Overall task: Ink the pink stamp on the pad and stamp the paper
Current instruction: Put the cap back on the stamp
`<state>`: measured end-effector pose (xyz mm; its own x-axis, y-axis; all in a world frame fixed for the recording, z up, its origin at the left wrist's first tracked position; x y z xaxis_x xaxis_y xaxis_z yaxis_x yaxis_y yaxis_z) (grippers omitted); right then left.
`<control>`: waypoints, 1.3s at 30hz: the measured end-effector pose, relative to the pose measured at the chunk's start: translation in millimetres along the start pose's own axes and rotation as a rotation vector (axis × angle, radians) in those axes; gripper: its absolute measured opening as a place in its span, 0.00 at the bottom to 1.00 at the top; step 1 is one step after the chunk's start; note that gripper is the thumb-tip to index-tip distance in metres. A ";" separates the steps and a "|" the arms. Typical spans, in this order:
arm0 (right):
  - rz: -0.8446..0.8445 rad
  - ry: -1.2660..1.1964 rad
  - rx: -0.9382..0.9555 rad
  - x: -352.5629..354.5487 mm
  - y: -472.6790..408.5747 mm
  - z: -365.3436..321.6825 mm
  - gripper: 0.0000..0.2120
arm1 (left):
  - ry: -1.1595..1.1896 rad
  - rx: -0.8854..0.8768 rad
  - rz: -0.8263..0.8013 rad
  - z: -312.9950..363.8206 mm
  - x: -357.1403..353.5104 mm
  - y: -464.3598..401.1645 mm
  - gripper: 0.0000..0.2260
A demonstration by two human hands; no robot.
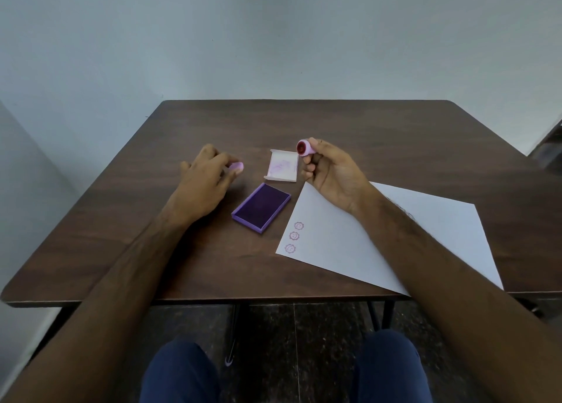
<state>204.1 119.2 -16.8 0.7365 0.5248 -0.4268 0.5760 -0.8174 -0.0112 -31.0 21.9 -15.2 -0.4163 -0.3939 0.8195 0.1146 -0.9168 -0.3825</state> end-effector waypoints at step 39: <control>-0.005 0.454 0.245 -5.9 1.7 -12.1 0.11 | 0.700 -0.172 0.196 71.1 -19.1 -33.5 0.15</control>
<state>205.0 117.6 -3.3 0.8449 0.5348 0.0083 0.5201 -0.8177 -0.2467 37.2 55.5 12.4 -0.8865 -0.3624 0.2877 0.1270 -0.7884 -0.6019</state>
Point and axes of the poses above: each hand's wrist, its own y-axis away from the middle knuckle, its own x-axis out of the back of the hand, z = x × y, the point moved 3 cm from there along -y, towards the middle knuckle, and after that the axes turned 6 degrees about y, right-handed, at the moved point
